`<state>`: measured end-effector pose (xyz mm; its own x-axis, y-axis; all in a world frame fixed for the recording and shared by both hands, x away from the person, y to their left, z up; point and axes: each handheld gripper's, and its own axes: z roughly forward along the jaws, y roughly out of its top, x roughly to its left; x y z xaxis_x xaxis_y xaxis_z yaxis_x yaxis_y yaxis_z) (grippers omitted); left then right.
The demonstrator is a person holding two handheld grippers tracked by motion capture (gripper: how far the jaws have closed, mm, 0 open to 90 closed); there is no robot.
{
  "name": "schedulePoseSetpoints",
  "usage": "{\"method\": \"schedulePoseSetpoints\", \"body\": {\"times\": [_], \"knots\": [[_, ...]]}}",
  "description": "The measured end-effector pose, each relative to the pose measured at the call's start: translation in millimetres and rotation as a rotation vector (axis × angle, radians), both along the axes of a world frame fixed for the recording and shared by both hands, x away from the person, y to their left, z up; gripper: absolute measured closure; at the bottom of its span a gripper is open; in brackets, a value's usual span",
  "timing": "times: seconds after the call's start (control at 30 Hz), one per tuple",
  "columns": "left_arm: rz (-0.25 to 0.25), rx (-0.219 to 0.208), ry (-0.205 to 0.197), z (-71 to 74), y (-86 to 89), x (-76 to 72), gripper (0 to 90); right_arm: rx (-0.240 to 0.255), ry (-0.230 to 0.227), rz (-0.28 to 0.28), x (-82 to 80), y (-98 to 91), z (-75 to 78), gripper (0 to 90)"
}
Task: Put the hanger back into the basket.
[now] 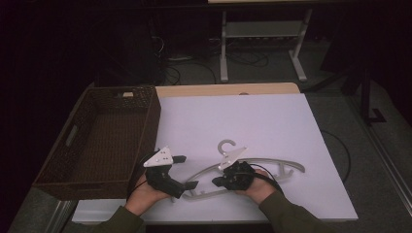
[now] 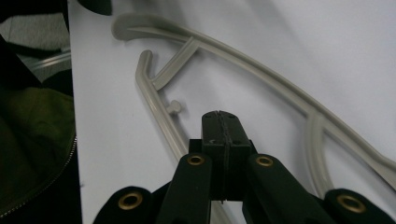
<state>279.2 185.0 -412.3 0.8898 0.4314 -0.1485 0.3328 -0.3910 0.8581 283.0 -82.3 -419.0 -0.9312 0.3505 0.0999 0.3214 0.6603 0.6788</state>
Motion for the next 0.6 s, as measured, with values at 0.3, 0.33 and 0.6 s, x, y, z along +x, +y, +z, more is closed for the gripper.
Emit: {"method": "schedulePoseSetpoints", "body": {"times": [0.3,0.33,0.6], "knots": [[0.000,-0.001,0.000,-0.7,-1.5,-0.1,1.5,0.045,-0.007,-0.146,-20.2,-50.2,8.7,89.4],[0.002,-0.002,0.003,-1.0,-1.7,-0.1,1.5,0.038,-0.010,-0.162,-22.2,-60.8,6.5,89.3],[-0.002,0.002,0.003,-1.8,-1.7,0.7,1.5,0.006,0.003,-0.199,-23.9,-76.6,-4.4,89.4]]}}
